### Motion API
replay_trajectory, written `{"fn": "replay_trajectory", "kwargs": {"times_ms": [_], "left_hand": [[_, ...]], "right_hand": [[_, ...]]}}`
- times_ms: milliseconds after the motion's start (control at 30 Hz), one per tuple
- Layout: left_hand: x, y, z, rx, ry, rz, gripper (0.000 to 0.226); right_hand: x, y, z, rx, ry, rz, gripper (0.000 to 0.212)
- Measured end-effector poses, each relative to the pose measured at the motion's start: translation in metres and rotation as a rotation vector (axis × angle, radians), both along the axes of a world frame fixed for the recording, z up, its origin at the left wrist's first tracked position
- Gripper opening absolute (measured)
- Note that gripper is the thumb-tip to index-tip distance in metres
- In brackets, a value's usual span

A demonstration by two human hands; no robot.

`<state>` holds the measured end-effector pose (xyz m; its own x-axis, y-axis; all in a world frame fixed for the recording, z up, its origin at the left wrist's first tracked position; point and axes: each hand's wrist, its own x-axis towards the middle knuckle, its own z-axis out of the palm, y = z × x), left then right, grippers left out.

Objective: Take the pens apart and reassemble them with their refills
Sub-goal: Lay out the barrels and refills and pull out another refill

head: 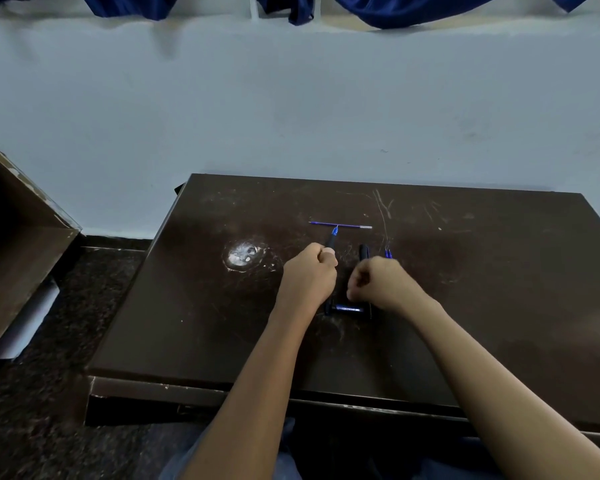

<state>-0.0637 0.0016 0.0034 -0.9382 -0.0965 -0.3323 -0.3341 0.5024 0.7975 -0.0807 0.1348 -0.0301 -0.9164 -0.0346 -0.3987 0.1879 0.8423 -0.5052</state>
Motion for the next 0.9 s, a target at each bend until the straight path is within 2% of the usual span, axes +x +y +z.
{"fn": "replay_trajectory", "kwargs": {"times_ms": [100,167,200,300,433,533,667,767,900], "left_hand": [[0.0,-0.001,-0.001,-0.016,-0.015,-0.019,0.029],[-0.001,0.0,-0.001,-0.056,-0.039,-0.068,0.029],[-0.003,0.001,-0.001,-0.071,-0.056,-0.1,0.028],[-0.003,0.003,0.002,-0.077,-0.113,-0.166,0.026],[-0.002,0.002,0.0,-0.084,-0.058,-0.207,0.033],[-0.004,0.003,0.002,0.058,-0.11,-0.157,0.03],[-0.004,0.003,0.008,0.267,-0.175,-0.117,0.024],[-0.004,0.004,0.006,0.243,-0.134,-0.125,0.026],[-0.005,0.003,0.001,0.187,-0.112,-0.152,0.025]], "right_hand": [[-0.004,0.0,0.011,-0.513,0.035,-0.339,0.013],[-0.003,-0.005,0.015,-0.813,-0.034,-0.437,0.02],[-0.002,-0.008,0.017,-0.889,-0.06,-0.458,0.021],[0.0,-0.014,0.017,-0.915,-0.077,-0.487,0.023],[-0.001,-0.016,0.019,-0.971,-0.073,-0.581,0.017],[-0.002,-0.015,0.022,-1.086,-0.109,-0.589,0.009],[0.0,-0.012,0.027,-1.177,-0.137,-0.513,0.02],[-0.001,-0.012,0.03,-1.249,-0.174,-0.472,0.023],[0.002,-0.014,0.031,-1.236,-0.125,-0.491,0.009]]}}
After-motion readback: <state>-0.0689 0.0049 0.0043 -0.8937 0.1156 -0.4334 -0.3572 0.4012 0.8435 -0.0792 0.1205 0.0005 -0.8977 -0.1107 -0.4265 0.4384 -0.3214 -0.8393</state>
